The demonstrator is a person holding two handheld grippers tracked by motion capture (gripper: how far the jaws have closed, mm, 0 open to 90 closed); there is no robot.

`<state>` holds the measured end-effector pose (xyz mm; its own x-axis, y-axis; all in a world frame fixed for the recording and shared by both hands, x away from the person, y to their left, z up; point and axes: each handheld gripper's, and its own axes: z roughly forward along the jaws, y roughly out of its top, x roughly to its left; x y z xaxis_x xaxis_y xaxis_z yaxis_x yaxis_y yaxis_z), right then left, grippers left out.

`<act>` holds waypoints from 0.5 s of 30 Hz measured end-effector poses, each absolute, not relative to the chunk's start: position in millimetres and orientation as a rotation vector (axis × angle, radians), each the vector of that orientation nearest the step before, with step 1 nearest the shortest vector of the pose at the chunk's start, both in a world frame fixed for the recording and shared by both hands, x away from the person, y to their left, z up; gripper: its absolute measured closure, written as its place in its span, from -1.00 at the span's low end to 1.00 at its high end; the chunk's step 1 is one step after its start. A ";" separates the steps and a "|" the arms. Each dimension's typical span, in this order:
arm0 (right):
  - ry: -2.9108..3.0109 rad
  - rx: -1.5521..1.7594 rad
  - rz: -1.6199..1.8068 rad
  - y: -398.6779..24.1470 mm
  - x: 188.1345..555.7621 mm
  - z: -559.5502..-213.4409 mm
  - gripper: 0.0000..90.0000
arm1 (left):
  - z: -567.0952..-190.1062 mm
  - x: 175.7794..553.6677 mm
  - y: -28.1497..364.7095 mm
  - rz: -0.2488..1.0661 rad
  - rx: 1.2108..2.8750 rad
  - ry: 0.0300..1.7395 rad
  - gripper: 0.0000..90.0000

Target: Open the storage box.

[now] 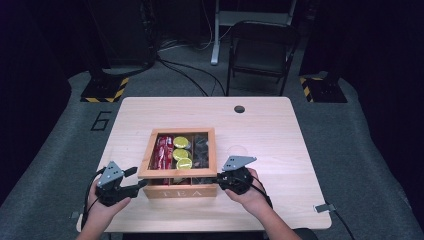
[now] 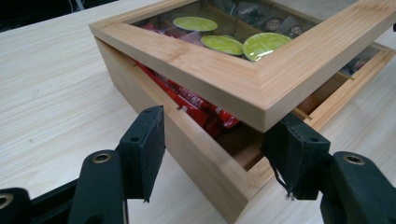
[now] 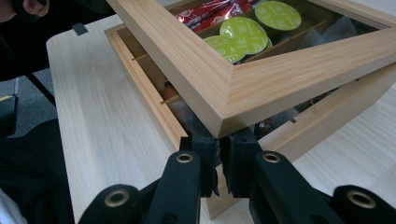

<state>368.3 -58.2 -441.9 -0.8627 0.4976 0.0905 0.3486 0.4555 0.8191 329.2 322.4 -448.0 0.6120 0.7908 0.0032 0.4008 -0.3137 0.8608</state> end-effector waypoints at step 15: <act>2.501 0.760 1.385 -58.0 366.1 -442.9 0.61 | -445.0 331.8 313.5 0.606 1.976 0.898 -0.11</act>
